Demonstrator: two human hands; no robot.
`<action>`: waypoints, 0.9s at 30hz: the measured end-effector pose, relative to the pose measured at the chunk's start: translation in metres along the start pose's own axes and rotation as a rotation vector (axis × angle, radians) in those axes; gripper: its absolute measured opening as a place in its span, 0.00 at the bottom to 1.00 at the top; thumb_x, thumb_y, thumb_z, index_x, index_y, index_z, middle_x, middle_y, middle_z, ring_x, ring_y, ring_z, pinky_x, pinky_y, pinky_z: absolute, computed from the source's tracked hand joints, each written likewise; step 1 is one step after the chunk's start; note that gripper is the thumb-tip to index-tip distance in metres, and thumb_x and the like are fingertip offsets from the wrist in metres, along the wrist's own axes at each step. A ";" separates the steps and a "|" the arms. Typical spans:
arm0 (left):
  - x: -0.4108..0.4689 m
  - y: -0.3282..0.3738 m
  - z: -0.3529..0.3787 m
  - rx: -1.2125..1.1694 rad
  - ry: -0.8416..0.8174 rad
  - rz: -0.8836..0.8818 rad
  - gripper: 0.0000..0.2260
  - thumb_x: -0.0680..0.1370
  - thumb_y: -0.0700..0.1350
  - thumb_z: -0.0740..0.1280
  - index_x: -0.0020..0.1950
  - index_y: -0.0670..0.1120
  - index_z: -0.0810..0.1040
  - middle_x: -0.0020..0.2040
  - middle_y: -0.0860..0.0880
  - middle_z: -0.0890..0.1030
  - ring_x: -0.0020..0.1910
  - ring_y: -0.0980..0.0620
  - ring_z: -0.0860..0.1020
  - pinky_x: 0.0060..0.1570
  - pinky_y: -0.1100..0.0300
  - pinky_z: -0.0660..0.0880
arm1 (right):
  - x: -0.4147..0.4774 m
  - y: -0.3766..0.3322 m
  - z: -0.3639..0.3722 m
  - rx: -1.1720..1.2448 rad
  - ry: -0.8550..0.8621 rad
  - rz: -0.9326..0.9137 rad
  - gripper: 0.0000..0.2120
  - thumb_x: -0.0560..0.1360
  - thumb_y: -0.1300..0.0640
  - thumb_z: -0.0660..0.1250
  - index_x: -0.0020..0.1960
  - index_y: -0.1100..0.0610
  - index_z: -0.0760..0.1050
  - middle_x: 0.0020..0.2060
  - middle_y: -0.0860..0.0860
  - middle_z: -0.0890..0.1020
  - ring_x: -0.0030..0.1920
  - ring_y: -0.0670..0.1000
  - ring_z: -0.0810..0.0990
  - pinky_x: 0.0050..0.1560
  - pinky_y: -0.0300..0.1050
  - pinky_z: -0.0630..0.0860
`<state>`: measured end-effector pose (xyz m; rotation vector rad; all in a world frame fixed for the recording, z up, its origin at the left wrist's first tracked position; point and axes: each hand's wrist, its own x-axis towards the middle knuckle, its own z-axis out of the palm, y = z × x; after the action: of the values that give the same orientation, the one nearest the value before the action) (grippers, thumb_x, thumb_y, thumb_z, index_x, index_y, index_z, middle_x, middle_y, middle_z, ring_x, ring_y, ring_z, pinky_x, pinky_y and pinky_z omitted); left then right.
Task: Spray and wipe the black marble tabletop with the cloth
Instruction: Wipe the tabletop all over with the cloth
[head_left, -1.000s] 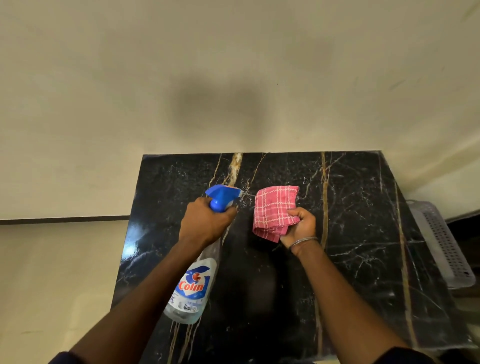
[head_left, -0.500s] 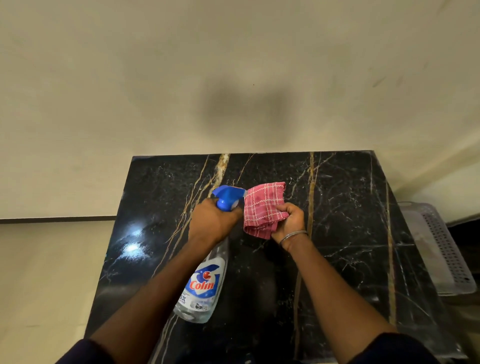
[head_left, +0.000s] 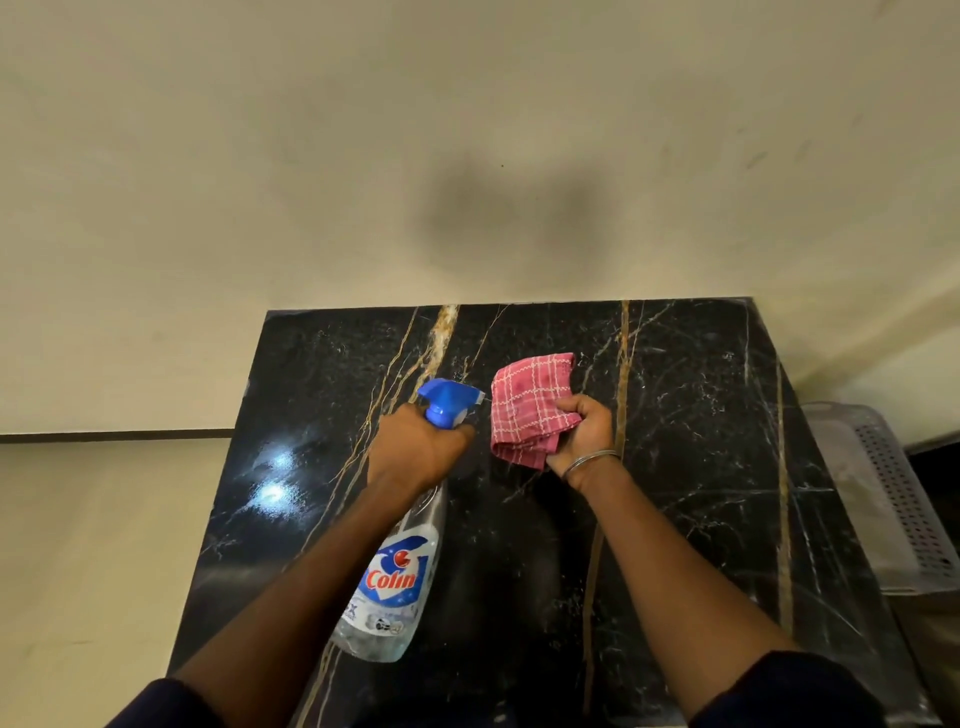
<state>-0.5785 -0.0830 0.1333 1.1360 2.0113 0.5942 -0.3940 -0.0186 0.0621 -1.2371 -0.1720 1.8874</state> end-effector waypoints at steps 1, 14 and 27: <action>-0.001 0.002 0.001 -0.024 0.015 0.014 0.13 0.71 0.49 0.72 0.51 0.44 0.77 0.39 0.47 0.81 0.37 0.50 0.81 0.38 0.54 0.80 | 0.000 0.000 0.000 -0.001 0.002 0.000 0.16 0.73 0.58 0.58 0.56 0.62 0.78 0.49 0.61 0.83 0.52 0.63 0.79 0.62 0.62 0.72; 0.007 0.012 0.002 0.037 -0.031 0.106 0.11 0.73 0.50 0.72 0.51 0.48 0.75 0.38 0.52 0.79 0.36 0.56 0.79 0.37 0.63 0.76 | 0.002 0.001 -0.002 0.021 0.039 -0.018 0.19 0.73 0.58 0.59 0.59 0.62 0.78 0.54 0.63 0.82 0.57 0.64 0.79 0.61 0.62 0.74; 0.033 -0.005 0.002 -0.072 0.067 0.010 0.10 0.72 0.50 0.72 0.47 0.46 0.77 0.36 0.50 0.80 0.32 0.56 0.78 0.31 0.65 0.70 | 0.012 0.010 0.002 0.000 0.058 -0.003 0.16 0.74 0.59 0.57 0.57 0.62 0.76 0.48 0.59 0.81 0.49 0.60 0.80 0.54 0.57 0.76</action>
<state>-0.5901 -0.0570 0.1164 1.0966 2.0253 0.7128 -0.4034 -0.0157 0.0500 -1.2890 -0.1423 1.8468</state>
